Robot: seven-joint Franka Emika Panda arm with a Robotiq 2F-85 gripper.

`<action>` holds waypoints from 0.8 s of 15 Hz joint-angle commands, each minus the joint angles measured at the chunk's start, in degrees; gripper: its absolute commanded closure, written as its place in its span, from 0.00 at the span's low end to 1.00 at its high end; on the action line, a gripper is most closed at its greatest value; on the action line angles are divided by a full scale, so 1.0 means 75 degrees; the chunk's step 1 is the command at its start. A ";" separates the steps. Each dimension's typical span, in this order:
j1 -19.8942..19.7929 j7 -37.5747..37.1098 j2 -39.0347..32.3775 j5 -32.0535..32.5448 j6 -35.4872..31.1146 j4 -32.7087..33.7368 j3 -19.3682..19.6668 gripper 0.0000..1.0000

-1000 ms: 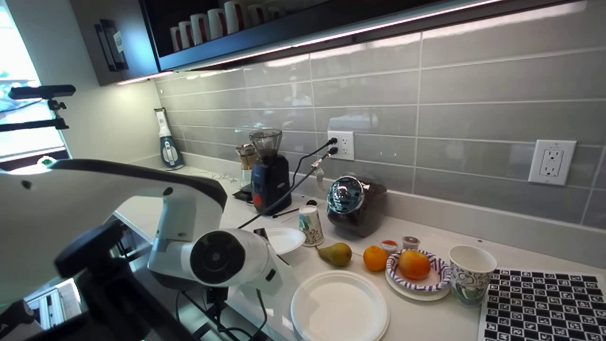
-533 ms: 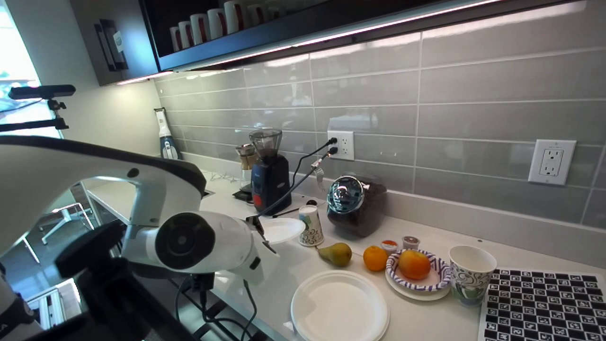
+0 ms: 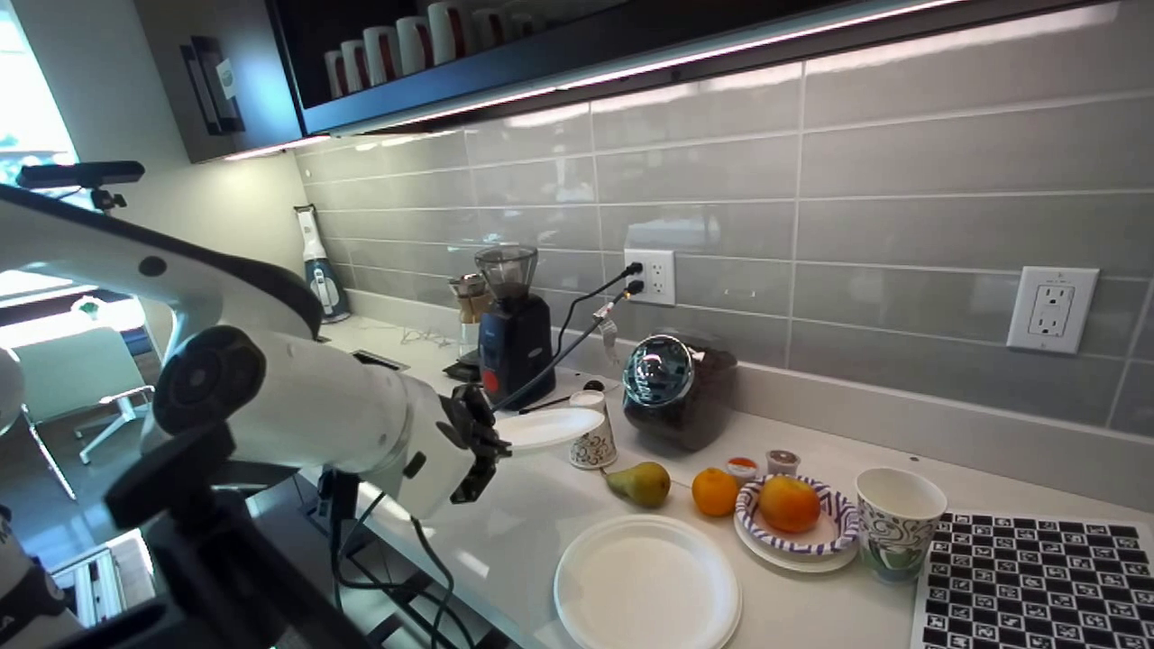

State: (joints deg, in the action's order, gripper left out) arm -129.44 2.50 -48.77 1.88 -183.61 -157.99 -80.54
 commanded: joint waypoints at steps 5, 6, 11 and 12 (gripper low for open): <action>-0.0244 -0.0636 -0.0233 0.0055 -0.0058 0.0085 -0.1135 0.99; -0.0243 -0.0737 -0.0178 0.0019 -0.0184 0.0107 -0.1274 0.99; -0.0112 -0.0649 -0.0163 0.0095 -0.0121 0.0135 -0.1136 0.99; -0.0076 -0.0637 -0.0367 0.0106 -0.0097 0.0117 -0.1164 0.99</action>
State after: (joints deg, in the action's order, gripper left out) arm -130.43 -1.94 -49.92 1.89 -184.51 -157.10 -89.35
